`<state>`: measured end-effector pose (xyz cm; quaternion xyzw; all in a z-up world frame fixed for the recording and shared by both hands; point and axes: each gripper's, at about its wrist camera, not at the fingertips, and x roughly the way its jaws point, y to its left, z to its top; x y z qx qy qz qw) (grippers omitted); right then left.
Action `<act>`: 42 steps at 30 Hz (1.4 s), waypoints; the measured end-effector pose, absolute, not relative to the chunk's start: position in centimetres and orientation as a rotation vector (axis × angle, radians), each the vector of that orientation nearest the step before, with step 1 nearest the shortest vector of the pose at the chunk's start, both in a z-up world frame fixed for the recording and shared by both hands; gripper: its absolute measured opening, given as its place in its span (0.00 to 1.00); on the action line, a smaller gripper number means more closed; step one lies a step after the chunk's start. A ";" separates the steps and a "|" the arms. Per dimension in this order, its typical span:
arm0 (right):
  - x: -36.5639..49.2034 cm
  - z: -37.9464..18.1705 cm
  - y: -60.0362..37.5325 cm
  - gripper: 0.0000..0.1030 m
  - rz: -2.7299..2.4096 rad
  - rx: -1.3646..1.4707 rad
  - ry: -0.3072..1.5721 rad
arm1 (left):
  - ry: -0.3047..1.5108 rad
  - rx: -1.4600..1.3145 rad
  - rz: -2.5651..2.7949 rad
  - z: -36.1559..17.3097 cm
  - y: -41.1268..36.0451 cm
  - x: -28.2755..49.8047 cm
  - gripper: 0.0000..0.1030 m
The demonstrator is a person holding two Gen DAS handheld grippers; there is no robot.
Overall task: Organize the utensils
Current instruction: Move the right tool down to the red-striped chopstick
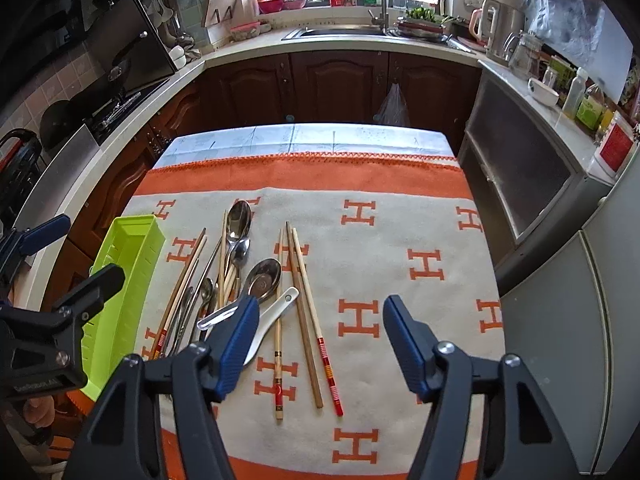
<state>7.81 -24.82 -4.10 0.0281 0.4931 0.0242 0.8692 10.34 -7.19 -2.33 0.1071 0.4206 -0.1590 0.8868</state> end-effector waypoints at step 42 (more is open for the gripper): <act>11.0 -17.1 -24.7 0.12 0.235 0.083 1.223 | 1.196 0.115 -0.414 -13.3 -9.1 12.9 0.50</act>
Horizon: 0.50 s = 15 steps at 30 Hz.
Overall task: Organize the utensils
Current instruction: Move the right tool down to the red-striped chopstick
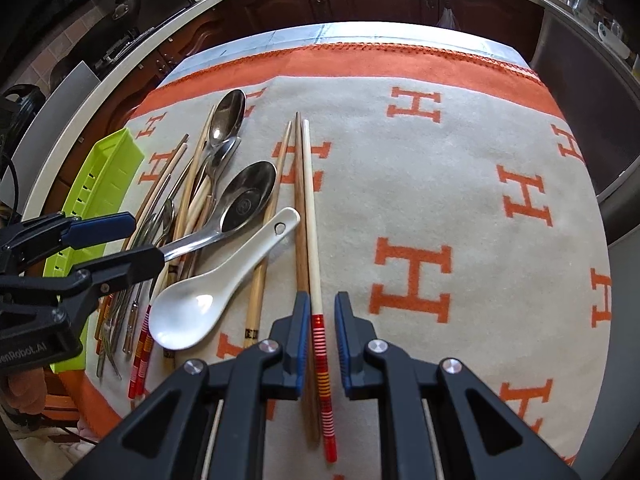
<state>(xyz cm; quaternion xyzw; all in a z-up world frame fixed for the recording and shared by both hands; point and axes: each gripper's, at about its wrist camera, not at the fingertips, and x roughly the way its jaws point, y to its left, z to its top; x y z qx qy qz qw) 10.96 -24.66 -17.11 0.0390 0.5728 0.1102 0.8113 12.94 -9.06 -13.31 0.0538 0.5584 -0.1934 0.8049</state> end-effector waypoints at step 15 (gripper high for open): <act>10.2 -17.4 -25.1 0.15 0.220 0.003 1.215 | 1.159 0.092 -0.443 -12.0 -8.9 11.9 0.50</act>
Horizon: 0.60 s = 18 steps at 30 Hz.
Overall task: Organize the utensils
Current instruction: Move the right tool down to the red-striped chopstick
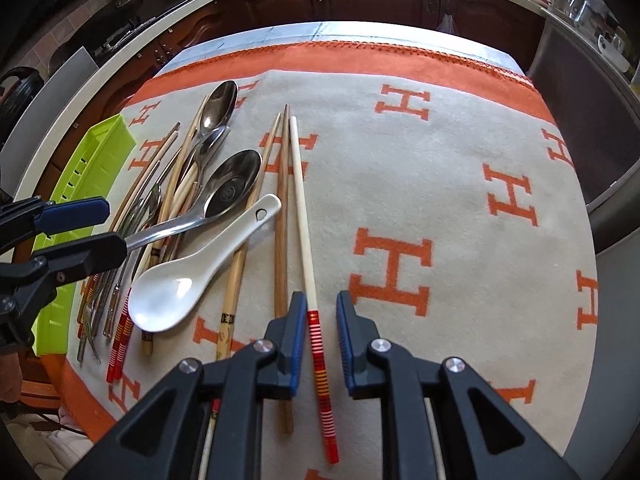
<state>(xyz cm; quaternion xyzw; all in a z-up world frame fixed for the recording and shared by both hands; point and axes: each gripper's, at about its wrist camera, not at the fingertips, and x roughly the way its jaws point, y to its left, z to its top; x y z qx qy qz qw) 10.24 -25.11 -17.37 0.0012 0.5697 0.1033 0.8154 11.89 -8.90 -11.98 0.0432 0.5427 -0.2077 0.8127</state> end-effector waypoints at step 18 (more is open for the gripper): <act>9.6 -17.3 -24.7 0.05 0.232 -0.002 1.205 | 1.154 0.055 -0.492 -11.3 -9.6 10.1 0.50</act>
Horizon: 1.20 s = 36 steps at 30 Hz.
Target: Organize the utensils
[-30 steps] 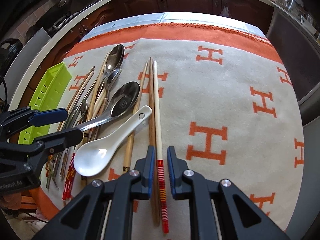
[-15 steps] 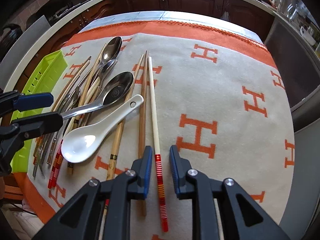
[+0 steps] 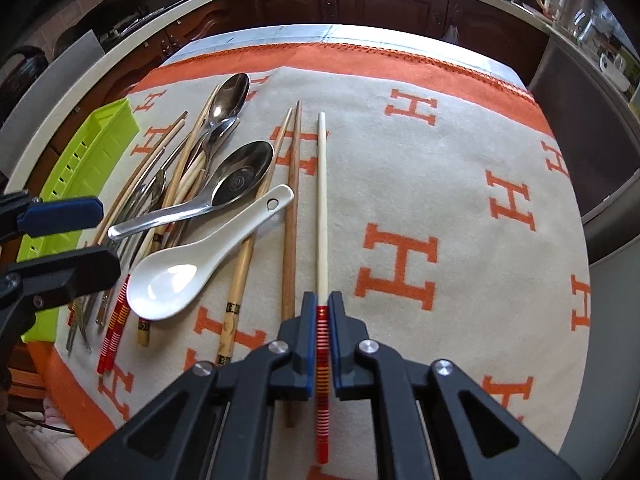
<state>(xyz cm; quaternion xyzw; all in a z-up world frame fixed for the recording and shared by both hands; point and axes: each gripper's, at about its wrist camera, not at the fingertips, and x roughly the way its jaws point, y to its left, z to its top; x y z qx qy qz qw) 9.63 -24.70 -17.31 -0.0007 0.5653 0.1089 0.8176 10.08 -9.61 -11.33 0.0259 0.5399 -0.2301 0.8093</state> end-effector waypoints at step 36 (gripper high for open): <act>4.0 -14.4 -30.9 0.06 0.109 0.398 1.053 | 1.307 0.054 -0.457 -17.7 -19.8 11.6 0.02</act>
